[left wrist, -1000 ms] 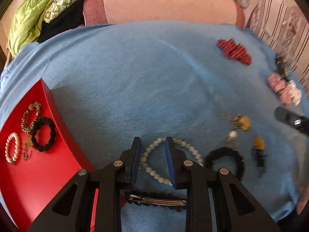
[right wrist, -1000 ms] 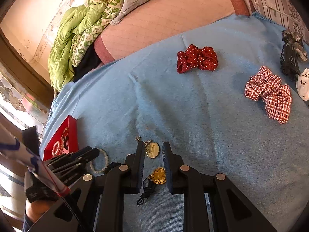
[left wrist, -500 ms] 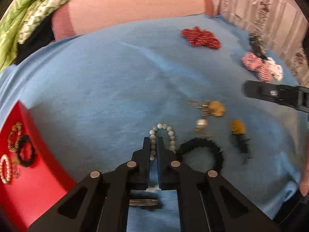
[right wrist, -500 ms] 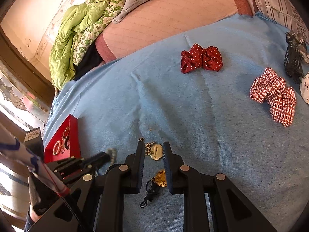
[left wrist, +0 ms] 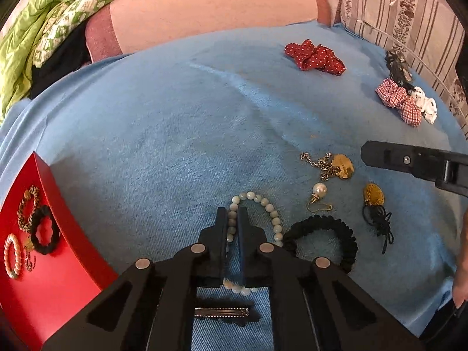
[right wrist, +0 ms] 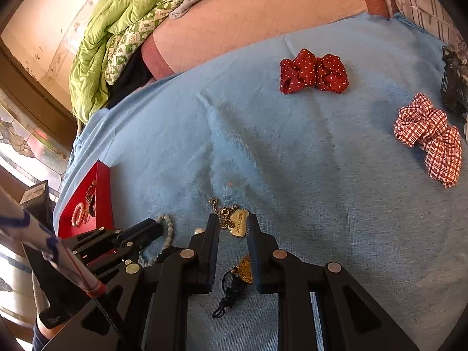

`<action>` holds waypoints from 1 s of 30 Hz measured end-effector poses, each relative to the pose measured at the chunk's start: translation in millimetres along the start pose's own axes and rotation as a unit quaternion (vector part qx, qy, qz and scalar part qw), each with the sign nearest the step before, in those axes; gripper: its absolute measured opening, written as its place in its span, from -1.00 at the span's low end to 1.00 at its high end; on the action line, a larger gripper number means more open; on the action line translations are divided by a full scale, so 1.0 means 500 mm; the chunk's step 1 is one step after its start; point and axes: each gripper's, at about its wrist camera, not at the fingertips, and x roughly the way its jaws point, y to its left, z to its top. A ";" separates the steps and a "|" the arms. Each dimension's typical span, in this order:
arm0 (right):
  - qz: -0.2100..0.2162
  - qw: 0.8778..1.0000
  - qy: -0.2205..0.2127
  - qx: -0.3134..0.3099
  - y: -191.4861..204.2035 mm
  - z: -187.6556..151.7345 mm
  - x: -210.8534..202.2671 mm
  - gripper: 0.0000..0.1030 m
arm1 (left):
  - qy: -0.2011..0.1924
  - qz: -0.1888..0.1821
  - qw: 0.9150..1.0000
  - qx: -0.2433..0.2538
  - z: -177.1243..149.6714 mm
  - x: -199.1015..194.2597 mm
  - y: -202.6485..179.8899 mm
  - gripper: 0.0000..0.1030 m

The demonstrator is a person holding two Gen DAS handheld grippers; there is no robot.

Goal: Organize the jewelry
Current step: 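Grasp the white bead necklace with the left tool while the right tool grasps the gold tag keychain, then lift and carry the necklace and keychain over the red tray with both tools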

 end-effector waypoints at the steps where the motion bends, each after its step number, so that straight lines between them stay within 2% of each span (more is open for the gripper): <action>1: -0.001 1.000 0.001 0.001 -0.001 0.001 0.001 -0.60 | -0.003 -0.003 1.000 -0.004 0.001 -0.001 0.002 -0.89; 7: 0.001 1.000 0.000 0.002 -0.002 0.002 0.003 -0.60 | -0.049 -0.054 0.997 -0.033 0.020 -0.056 0.018 -0.90; 12: -0.004 1.000 0.007 -0.008 0.005 0.002 0.017 -0.60 | -0.144 -0.077 0.985 -0.058 0.033 -0.156 0.051 -0.90; 15: -0.013 1.000 0.015 -0.015 0.008 0.004 0.031 -0.60 | -0.179 -0.078 0.978 -0.069 0.037 -0.193 0.065 -0.90; 20: -0.057 0.996 0.022 -0.069 0.038 -0.001 0.058 -0.58 | -0.178 -0.073 0.979 -0.073 0.041 -0.190 0.073 -0.89; 24: -0.096 0.986 0.019 -0.132 0.072 -0.007 0.074 -0.35 | -0.167 -0.074 0.981 -0.065 0.036 -0.183 0.072 -0.89; 30: -0.121 0.975 0.026 -0.182 0.089 -0.020 0.079 -0.33 | -0.160 -0.073 0.982 -0.067 0.026 -0.175 0.076 -0.89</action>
